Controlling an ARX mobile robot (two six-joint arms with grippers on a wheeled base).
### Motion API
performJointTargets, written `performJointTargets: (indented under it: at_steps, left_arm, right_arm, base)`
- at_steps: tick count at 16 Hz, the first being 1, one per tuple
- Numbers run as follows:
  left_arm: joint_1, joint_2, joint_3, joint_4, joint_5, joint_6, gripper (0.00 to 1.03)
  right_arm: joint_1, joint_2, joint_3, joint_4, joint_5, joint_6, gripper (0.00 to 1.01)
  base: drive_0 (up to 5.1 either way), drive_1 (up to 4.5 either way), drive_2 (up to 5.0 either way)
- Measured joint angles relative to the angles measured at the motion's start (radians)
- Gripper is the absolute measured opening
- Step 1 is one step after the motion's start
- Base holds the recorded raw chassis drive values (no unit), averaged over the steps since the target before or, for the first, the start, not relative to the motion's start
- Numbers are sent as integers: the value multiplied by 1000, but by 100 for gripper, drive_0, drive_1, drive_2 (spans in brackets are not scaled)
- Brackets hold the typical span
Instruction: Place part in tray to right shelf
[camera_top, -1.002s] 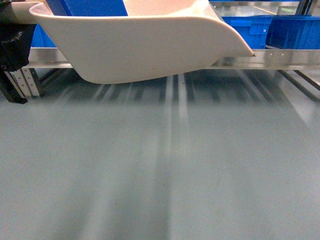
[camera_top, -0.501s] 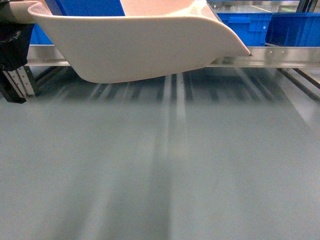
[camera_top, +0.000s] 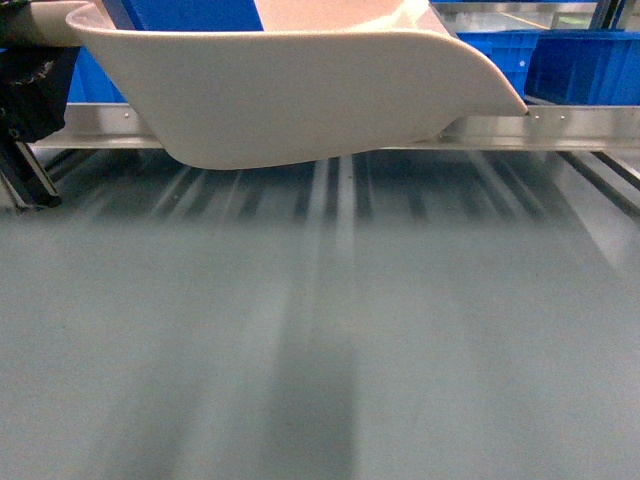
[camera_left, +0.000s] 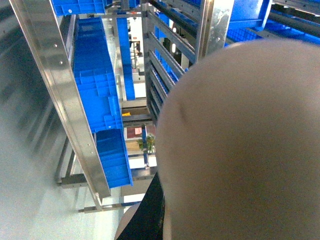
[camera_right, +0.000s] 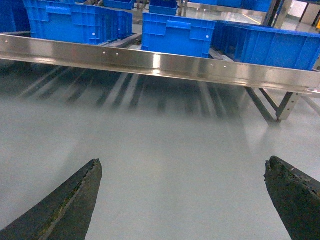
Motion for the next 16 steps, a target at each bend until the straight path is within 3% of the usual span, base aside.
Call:
performJointTargets:
  at_steps: [16]
  left_arm:
    - [2,0,0,1,-3,0,15]
  right_arm:
    - [0,1,0,2,0,0,98]
  base:
    - [3,405,-399]
